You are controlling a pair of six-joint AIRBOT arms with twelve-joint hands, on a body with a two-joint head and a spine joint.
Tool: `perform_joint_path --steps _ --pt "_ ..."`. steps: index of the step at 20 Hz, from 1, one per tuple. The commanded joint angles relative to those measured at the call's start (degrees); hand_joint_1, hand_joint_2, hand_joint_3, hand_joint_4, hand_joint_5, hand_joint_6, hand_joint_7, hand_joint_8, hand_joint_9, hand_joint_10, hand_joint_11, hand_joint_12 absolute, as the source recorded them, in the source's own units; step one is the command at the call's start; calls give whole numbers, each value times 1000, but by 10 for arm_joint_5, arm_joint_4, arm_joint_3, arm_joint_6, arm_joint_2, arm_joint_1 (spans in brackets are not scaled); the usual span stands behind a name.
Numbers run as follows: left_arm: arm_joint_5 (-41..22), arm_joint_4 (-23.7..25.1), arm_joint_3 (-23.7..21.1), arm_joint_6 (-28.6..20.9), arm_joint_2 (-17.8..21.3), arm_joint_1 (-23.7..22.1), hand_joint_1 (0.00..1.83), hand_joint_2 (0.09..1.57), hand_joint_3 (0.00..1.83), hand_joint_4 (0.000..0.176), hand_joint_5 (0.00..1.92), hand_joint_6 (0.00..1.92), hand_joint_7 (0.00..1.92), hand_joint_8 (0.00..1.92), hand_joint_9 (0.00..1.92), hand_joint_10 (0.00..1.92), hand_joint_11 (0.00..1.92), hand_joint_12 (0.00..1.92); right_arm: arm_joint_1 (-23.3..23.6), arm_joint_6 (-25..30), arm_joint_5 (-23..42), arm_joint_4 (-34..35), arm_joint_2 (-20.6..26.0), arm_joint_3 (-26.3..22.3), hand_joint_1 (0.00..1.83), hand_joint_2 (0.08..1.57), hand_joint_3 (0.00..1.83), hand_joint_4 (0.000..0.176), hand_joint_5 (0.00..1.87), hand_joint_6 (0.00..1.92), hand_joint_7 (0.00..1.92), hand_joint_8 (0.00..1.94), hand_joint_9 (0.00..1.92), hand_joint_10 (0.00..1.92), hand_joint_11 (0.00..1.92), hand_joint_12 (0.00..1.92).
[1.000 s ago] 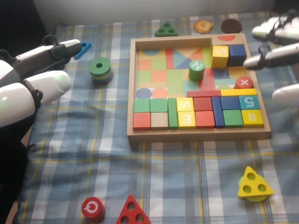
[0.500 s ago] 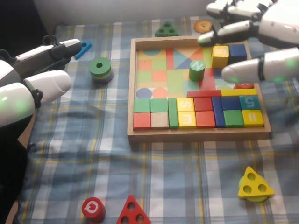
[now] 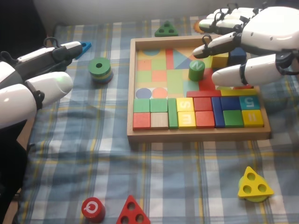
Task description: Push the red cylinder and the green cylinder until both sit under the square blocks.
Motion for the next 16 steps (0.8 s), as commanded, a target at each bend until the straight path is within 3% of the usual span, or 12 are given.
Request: perform_joint_path --steps 1,6,16 --pt "-68 6 4 -6 -1 -5 26 1399 3 146 261 0 259 0 256 0 0 175 8 2 50 16 -3 4 0 1196 26 165 418 0 0 0 0 0 0 0" --pt "-69 6 4 -6 -1 -5 10 1395 1 148 260 0 258 1 254 0 0 154 8 11 48 1 -7 4 0 1190 14 176 395 0 0 0 0 0 0 0" --pt "-70 6 4 -7 -1 -5 0 1389 0 151 268 0 263 0 249 0 4 162 8 29 24 -29 -11 4 0 1138 0 176 393 0 0 0 0 0 0 0"
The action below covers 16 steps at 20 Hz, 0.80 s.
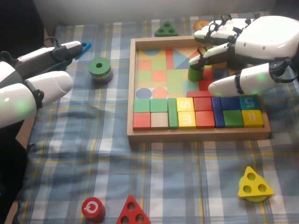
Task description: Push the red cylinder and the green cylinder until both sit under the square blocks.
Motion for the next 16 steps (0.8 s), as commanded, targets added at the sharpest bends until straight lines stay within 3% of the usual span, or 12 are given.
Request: perform_joint_path --steps 1,6,8,13,16 --pt "-70 6 4 -6 -1 -5 0 1390 0 146 270 1 265 1 254 2 2 163 8 7 43 10 0 2 0 1136 0 176 389 0 0 0 0 0 0 0" --pt "-71 6 4 -6 -1 -5 0 1387 0 154 270 0 274 3 265 6 13 173 7 18 43 -1 21 -14 0 1097 0 176 421 11 0 0 0 0 0 0" --pt "-71 6 5 -6 -1 -5 5 1387 0 145 280 5 270 1 266 5 10 174 5 18 43 -1 29 -20 0 1104 0 176 438 14 0 0 0 0 0 0" --pt "-71 6 6 -6 -2 -5 9 1386 0 157 268 0 271 1 267 3 0 171 -6 22 52 0 45 -34 0 1080 0 176 446 10 0 0 0 0 0 0" --pt "-71 6 6 -6 -2 -5 14 1388 0 146 279 5 274 1 262 0 3 173 -9 22 58 -1 51 -40 0 1067 0 176 456 10 0 0 0 0 0 0"
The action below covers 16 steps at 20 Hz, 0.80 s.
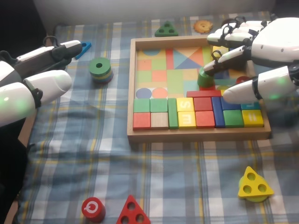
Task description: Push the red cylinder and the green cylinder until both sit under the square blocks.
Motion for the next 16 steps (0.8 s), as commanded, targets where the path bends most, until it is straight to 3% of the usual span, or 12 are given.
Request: perform_joint_path --steps 1,3,10,16 --pt "-69 6 3 -6 -2 -5 16 1386 0 151 272 2 268 0 257 0 0 170 4 2 52 17 1 0 0 1062 0 176 456 9 0 0 0 0 0 0" --pt "-69 6 3 -6 -2 -5 19 1386 0 160 260 0 252 0 248 0 0 165 5 2 53 18 1 1 0 1066 0 176 452 5 0 0 0 0 0 0" --pt "-69 6 3 -7 -1 -5 15 1380 0 162 265 2 262 2 253 2 0 158 -3 3 52 13 13 -5 0 1060 0 176 451 2 0 0 0 0 0 0" --pt "-69 6 3 -8 -1 -5 17 1389 3 148 272 2 269 3 266 5 1 164 -12 13 50 5 23 -11 0 1061 0 176 462 5 0 0 0 0 0 0"
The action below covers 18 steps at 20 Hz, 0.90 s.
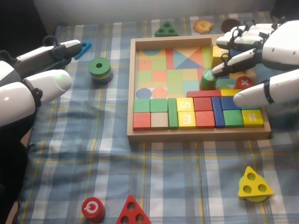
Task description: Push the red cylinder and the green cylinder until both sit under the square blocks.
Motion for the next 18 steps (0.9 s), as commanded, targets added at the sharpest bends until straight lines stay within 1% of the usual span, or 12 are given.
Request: perform_joint_path --steps 1,8,9,10,11,14,17,18 --pt "-69 6 3 -6 -1 -5 17 1391 3 148 270 1 268 2 266 4 1 165 3 2 42 15 1 -1 0 1061 0 176 460 4 0 0 0 0 0 0" --pt "-69 6 3 -7 -2 -5 15 1391 1 147 276 2 280 5 275 6 13 178 15 2 53 15 0 2 0 1066 0 175 459 2 0 0 0 0 0 0" --pt "-69 6 3 -7 -2 -5 18 1390 1 144 277 2 277 3 272 4 12 179 19 1 55 15 -2 2 0 1064 0 176 450 0 0 0 0 0 0 0" --pt "-69 6 3 -7 -2 -5 18 1390 1 145 272 0 273 1 268 2 9 178 22 1 58 15 -3 2 0 1063 0 176 453 2 0 0 0 0 0 0" --pt "-69 6 3 -7 -2 -5 18 1387 0 152 271 0 273 1 269 2 4 178 24 -1 60 15 -3 2 0 1070 0 176 453 2 0 0 0 0 0 0" --pt "-69 6 3 -7 -2 -5 22 1385 0 157 271 0 273 0 267 1 0 176 28 -2 61 15 -3 2 0 1076 2 176 458 3 0 0 0 0 0 0" --pt "-69 6 3 -8 -2 -5 24 1387 0 148 275 2 270 0 269 1 0 181 28 -2 61 14 -8 3 0 1066 0 176 457 2 0 0 0 0 0 0" --pt "-69 6 3 -8 -2 -5 24 1387 0 148 275 2 270 0 269 1 0 181 28 -2 61 14 -9 3 0 1066 0 176 457 2 0 0 0 0 0 0"
